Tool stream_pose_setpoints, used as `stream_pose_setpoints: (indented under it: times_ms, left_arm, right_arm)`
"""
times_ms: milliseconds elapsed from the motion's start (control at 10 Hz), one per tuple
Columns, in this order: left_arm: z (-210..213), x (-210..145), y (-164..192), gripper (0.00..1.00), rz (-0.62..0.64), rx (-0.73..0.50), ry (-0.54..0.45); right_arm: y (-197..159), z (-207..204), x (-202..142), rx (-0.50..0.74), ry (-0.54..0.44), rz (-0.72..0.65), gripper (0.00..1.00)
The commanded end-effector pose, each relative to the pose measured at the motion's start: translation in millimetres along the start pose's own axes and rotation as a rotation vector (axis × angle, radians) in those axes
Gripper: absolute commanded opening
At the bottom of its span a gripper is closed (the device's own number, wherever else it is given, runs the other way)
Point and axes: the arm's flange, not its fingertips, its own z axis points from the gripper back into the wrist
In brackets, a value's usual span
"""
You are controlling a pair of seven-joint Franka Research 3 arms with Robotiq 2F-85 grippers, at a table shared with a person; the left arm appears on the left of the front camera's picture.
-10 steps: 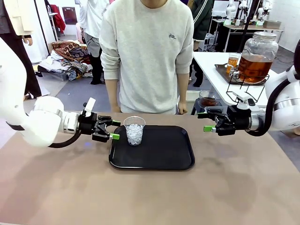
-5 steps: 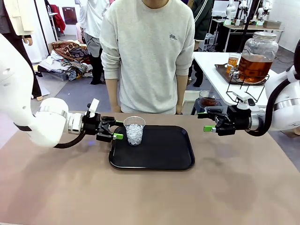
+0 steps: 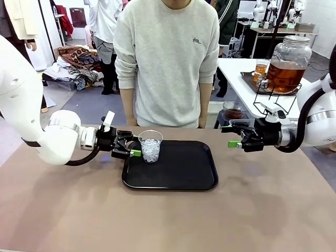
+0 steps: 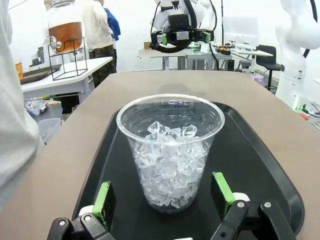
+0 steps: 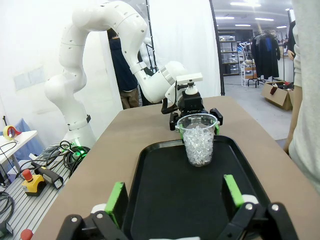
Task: Pour the drink into the iced cup.
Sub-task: Pick up the iced cup indicated by the human and present it to them.
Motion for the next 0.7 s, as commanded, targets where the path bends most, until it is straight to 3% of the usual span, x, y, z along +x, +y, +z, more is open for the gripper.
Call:
stream_pose_setpoints:
  times_ms: [0, 600]
  left_arm:
    - [-5.6, -0.7, -1.1, 1.0, -0.013, -0.003, -0.02]
    - [-21.7, 0.2, 0.6, 1.0, 0.012, -0.036, -0.024]
  right_arm:
    - [-3.0, -1.7, 3.2, -0.005, 0.001, -0.001, 1.0]
    - [-3.0, -1.7, 3.2, -0.005, 0.001, -0.001, 1.0]
